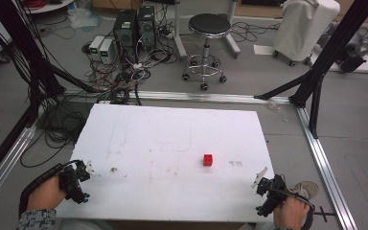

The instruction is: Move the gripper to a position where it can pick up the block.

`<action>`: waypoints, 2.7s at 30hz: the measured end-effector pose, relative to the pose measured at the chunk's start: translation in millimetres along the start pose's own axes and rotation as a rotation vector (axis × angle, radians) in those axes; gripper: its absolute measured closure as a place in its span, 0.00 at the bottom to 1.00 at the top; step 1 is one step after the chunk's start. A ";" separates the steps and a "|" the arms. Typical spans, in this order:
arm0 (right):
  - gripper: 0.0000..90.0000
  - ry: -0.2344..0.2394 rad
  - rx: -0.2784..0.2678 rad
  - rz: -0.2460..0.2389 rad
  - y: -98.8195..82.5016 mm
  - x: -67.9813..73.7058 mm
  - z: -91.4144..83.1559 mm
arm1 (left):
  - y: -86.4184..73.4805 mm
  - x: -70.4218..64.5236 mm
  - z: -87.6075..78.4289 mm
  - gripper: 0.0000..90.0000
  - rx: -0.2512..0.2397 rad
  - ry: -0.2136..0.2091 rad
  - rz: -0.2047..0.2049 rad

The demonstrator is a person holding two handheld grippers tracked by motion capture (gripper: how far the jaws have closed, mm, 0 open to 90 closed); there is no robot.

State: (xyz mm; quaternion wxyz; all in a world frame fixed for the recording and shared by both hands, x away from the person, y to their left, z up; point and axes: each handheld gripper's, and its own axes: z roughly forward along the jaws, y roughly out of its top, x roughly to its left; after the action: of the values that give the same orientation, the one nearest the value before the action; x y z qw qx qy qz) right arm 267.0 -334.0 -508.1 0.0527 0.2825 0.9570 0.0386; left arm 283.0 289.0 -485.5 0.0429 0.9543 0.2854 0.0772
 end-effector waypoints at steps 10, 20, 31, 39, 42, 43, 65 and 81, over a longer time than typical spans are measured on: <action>0.03 0.026 -0.097 -0.094 1.1 -17.0 -4.2 | 2.6 -1.3 -0.5 0.24 -0.016 -0.007 0.005; 0.03 0.038 -0.082 -0.119 8.3 -48.6 -10.7 | 3.8 -0.9 0.1 0.24 -0.018 -0.008 0.006; 0.03 0.008 -0.097 -0.243 43.1 -76.6 -35.3 | 4.9 -0.9 0.4 0.24 -0.021 -0.005 0.014; 0.03 -0.004 -0.104 -0.343 70.1 -84.0 -50.4 | 6.3 -1.7 2.1 0.24 -0.012 0.000 0.019; 0.03 -0.014 -0.096 -0.375 85.2 -88.2 -57.1 | 6.5 -1.4 2.2 0.24 -0.015 0.007 0.014; 0.03 -0.014 -0.095 -0.381 88.5 -89.0 -58.5 | 6.5 -1.3 2.3 0.24 -0.016 0.009 0.013; 0.03 0.023 -0.113 -0.524 160.6 -83.6 -70.5 | 4.4 1.0 2.4 0.24 -0.027 0.008 0.002; 0.03 0.042 -0.060 -0.582 204.4 -63.9 -37.5 | 3.4 2.4 1.0 0.24 -0.034 0.007 -0.001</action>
State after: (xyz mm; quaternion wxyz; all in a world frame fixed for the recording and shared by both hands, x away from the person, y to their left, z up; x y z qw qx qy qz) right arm 425.4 -199.4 -444.6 0.0500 -0.0063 0.9971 0.0563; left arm 287.0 287.4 -485.8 0.0582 0.9530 0.2849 0.0851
